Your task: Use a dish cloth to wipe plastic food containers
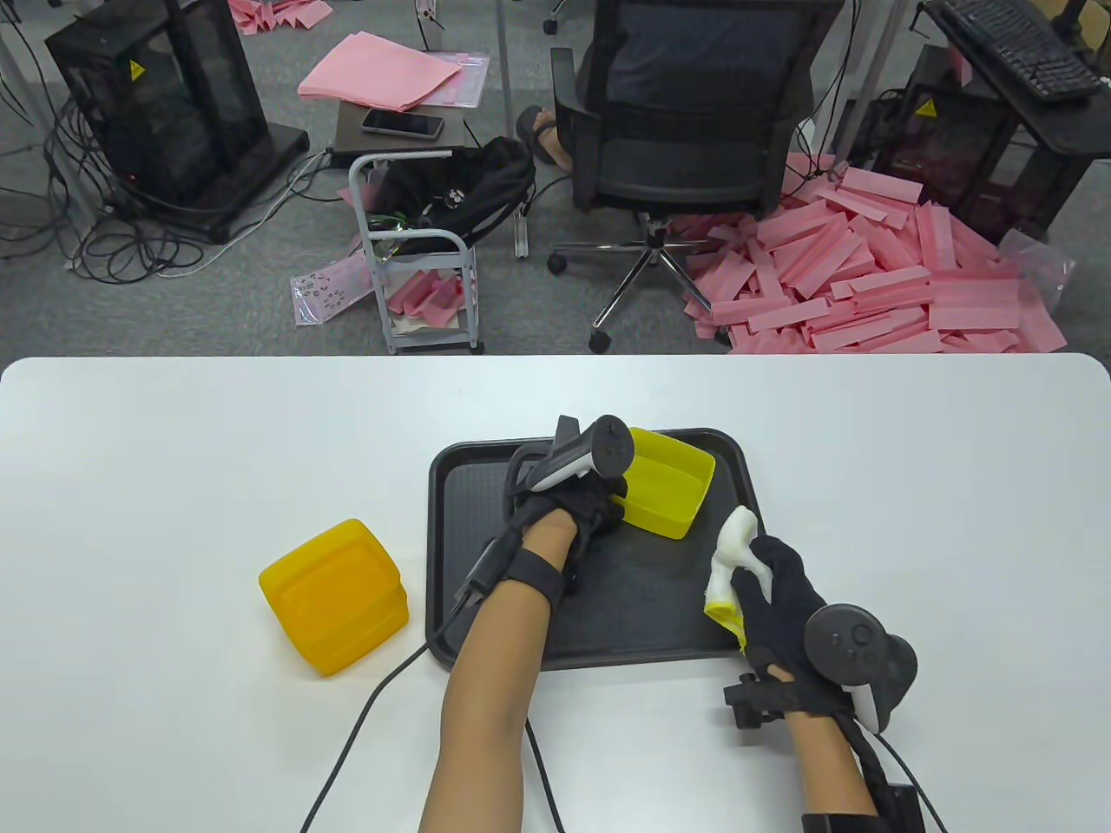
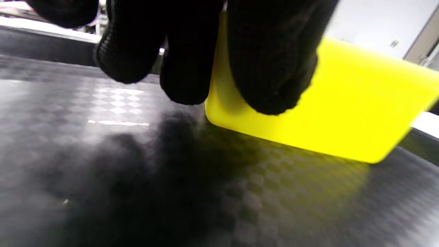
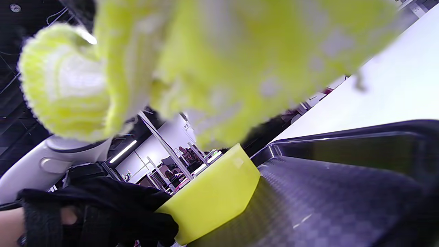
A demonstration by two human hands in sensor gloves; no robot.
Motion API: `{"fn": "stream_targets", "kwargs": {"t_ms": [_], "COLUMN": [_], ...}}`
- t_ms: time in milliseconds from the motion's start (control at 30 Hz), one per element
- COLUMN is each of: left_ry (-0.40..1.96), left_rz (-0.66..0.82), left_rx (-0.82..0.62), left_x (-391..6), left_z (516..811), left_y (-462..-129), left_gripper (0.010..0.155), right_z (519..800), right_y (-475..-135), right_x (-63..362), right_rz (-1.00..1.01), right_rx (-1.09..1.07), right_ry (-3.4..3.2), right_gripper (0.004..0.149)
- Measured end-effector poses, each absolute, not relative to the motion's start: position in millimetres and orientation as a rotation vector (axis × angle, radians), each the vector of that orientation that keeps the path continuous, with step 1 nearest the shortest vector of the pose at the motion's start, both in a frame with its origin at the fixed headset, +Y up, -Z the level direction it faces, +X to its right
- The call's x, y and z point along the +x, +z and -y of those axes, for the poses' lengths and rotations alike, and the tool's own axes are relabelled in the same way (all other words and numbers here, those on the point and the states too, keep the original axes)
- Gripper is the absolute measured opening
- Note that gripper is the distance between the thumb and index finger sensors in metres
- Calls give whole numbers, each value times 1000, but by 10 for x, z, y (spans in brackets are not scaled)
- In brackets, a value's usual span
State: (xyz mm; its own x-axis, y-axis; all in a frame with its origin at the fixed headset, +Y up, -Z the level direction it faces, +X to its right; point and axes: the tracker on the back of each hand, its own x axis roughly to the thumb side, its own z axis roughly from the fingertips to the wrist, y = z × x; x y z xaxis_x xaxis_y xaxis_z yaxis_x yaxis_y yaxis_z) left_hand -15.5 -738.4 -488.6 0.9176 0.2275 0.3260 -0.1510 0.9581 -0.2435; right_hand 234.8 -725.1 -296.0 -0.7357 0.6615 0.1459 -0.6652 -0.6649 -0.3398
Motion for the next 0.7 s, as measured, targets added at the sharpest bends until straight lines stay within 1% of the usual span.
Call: {"fn": "stream_targets", "kwargs": {"t_ms": [167,200,367,467,700], "left_ry": [217,217,200,245,299], "left_rz": [412,411,394,368,336], "left_rx": [-82,-73,19,80,165], "left_x": [-298,-316,-469,-617,-924], "left_z": [7257,7235,7111,7040,6890], "left_y": [-4563,-4516,-4135,-3879,-3293], "left_gripper": [42,42,41,41,41], "right_z": [7236,7233,7234,7231,7228], "right_y": [-2944,-2944,-2933,-2920,-2899], "right_x": [2323,2321,2298,2269,2218], "right_rz": [485,484,476,471,457], "right_rx": [38,40,64,80,108], "right_ry": [2332,2331,2309,2302,2293], "right_gripper": [53,53,53,53,53]}}
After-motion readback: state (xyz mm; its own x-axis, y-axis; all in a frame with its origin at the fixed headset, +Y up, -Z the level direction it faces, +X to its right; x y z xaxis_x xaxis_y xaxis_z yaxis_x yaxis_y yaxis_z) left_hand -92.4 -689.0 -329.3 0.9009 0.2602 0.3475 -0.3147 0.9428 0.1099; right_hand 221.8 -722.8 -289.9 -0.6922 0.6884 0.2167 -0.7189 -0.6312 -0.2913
